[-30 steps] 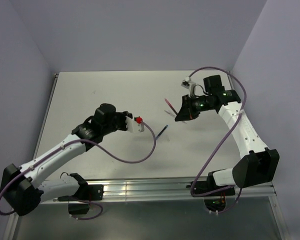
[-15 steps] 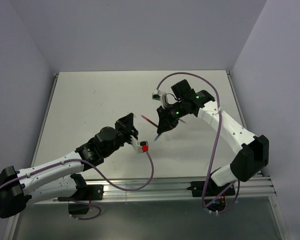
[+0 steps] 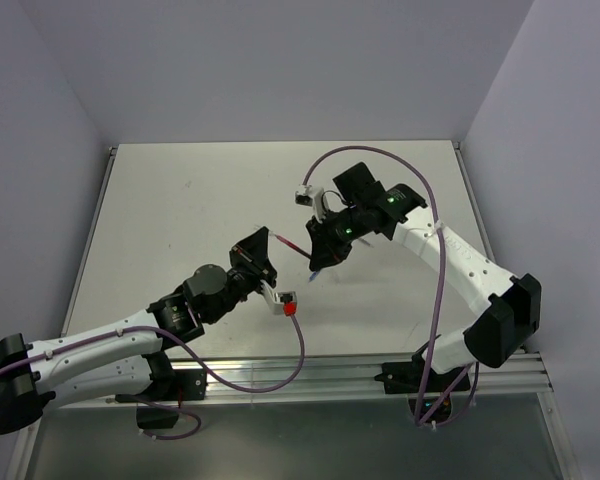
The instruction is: Insert the pens into the pen caps
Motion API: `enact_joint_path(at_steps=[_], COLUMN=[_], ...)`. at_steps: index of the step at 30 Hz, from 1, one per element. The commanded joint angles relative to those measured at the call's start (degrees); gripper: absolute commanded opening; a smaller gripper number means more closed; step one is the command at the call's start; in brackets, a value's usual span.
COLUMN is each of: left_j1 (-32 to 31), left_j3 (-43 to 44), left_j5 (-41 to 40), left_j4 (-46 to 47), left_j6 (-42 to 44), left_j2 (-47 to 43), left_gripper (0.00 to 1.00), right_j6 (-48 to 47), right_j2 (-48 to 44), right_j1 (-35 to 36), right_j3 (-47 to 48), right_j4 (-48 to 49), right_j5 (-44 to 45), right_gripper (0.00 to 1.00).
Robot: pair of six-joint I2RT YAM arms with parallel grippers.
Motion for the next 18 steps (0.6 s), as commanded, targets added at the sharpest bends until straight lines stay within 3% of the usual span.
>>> enact_joint_path(at_steps=[1, 18], left_j1=[-0.40, -0.40], left_j3=[-0.09, -0.44], left_j5=[-1.25, -1.87], left_j4=[2.09, -1.78], left_j6=[0.56, -1.55], left_j2=[-0.39, -0.66], left_gripper=[0.00, 0.00], right_j6=[-1.01, -1.72], right_j2=[-2.98, -6.32], right_j1=[2.12, 3.09], right_j3=[1.05, -0.63], right_j4=[0.60, 0.51], right_j5=[2.09, 4.29], right_gripper=[0.00, 0.00])
